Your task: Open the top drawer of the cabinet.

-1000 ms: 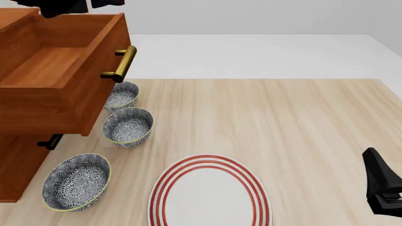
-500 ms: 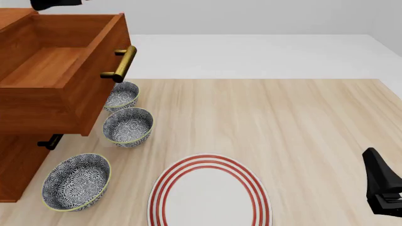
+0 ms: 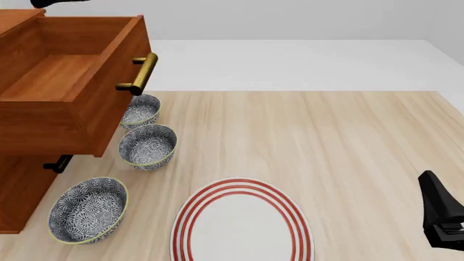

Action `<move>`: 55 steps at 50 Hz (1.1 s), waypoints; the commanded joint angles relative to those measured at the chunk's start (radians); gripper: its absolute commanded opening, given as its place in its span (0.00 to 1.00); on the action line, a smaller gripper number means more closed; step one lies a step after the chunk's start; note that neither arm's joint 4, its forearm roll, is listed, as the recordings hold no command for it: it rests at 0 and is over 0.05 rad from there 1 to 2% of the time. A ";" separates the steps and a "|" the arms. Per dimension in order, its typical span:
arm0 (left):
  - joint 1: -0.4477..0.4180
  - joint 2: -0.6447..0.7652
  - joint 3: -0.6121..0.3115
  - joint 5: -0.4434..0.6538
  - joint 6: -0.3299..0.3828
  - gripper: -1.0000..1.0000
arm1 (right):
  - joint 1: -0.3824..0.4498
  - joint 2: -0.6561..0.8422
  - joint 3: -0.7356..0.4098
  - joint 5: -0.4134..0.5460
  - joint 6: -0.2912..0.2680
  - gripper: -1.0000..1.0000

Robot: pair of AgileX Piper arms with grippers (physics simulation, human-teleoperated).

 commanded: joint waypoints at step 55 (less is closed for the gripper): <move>-0.134 -0.105 0.076 0.014 -0.032 1.00 | 0.000 0.000 0.000 0.000 0.000 1.00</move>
